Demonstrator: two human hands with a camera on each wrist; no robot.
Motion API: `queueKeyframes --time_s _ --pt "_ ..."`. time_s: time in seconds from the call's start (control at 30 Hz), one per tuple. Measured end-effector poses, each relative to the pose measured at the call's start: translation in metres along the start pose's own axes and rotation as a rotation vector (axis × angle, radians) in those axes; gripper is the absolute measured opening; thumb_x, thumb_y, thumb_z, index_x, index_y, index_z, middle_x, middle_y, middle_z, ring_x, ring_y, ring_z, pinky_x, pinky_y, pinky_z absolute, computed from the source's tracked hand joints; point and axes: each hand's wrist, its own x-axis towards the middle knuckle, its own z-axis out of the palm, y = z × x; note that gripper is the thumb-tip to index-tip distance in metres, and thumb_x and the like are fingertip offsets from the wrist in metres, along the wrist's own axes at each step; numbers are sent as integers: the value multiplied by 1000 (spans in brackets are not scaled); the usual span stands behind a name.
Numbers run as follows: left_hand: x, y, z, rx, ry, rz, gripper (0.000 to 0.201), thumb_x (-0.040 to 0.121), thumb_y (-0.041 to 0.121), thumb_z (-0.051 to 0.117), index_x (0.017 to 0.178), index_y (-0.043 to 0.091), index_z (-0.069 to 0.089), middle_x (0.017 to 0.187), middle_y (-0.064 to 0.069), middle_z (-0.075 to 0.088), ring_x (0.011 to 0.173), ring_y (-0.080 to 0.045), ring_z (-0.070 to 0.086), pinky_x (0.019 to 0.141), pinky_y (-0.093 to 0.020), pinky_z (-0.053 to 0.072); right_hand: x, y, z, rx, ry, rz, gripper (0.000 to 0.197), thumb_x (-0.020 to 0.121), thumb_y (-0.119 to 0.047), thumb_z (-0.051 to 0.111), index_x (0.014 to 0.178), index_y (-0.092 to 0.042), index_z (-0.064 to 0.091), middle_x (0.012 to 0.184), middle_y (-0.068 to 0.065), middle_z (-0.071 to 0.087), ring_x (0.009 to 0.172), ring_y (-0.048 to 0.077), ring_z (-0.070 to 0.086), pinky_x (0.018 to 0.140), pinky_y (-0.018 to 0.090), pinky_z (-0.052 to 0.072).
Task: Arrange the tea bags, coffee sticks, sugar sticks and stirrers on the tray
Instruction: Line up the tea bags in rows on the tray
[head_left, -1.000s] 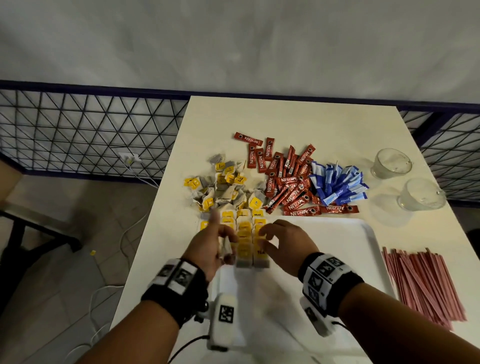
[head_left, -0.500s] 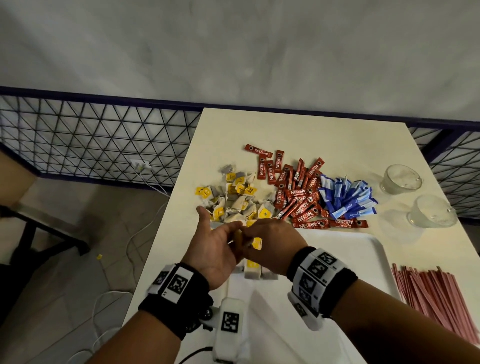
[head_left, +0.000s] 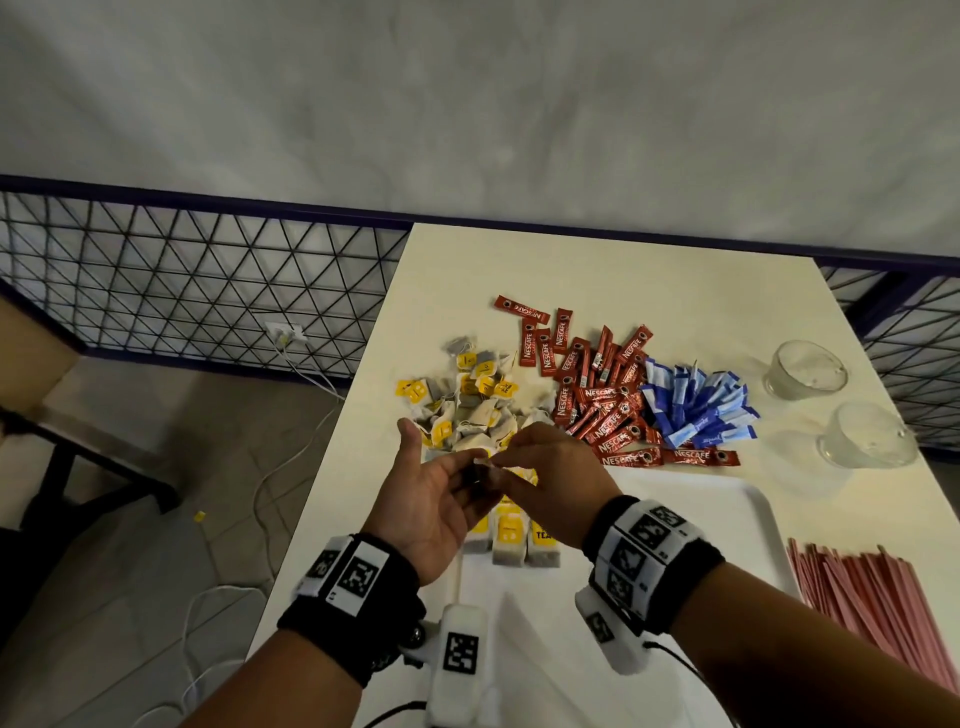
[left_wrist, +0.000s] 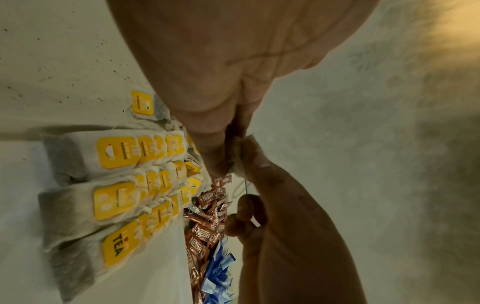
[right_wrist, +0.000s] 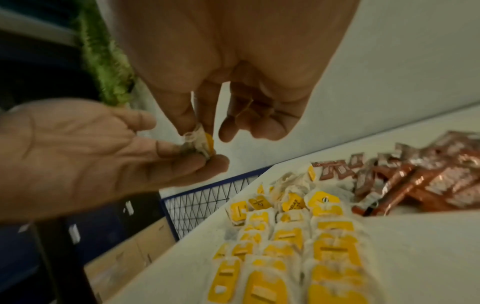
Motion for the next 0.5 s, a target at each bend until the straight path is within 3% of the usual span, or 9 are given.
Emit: queueKeyframes --time_s 0.07,0.13,0.17,0.2,0.27,0.33,0.4,0.5 --pt "0 0 1 24 19 24 88 86 73 22 108 -2 61 94 -17 65 86 -24 64 94 -37 48 3 0 -3 14 -25 73 21 94 -30 55 100 -22 74 85 -11 60 69 -7 48 65 7 34" --pt "-1 0 5 61 56 48 75 91 66 28 108 2 62 101 -17 64 88 -26 63 90 -38 50 5 -1 -6 22 4 149 22 95 -30 54 99 -21 73 75 -15 55 60 -11 44 56 4 29" --pt "-1 -2 7 146 105 98 60 92 61 38 107 7 61 108 -17 64 91 -26 62 85 -38 52 7 -1 -7 41 36 187 21 94 -31 55 100 -21 72 73 -17 55 59 -11 45 55 4 29" --pt "0 -3 6 314 168 195 44 88 53 54 103 13 60 113 -16 64 93 -25 62 80 -36 51 8 -1 -8 71 61 222 19 93 -31 57 98 -21 72 71 -19 55 59 -12 45 53 4 30" --pt "-3 -5 3 896 293 525 34 69 42 68 92 22 54 107 -2 62 95 -17 60 79 -31 49 9 -4 -11 123 75 275 13 91 -30 60 89 -22 70 65 -19 54 56 -9 47 52 5 35" --pt "-6 -9 2 1348 245 799 37 65 46 71 90 29 51 98 11 52 95 -12 54 80 -27 46 9 -10 -13 154 69 290 11 88 -29 61 78 -26 63 63 -17 54 55 -7 49 51 6 35" --pt "-7 -10 3 1474 218 841 42 65 56 66 91 24 58 97 9 52 95 -15 54 80 -30 47 9 -16 -12 201 60 268 15 85 -27 63 70 -29 59 62 -15 56 57 -7 52 49 8 33" --pt "-4 -9 1 1546 296 879 30 74 37 69 91 13 65 95 -2 63 91 -24 61 76 -32 48 9 -25 -10 231 10 231 16 84 -31 66 69 -29 61 64 -17 57 60 -5 52 54 10 32"
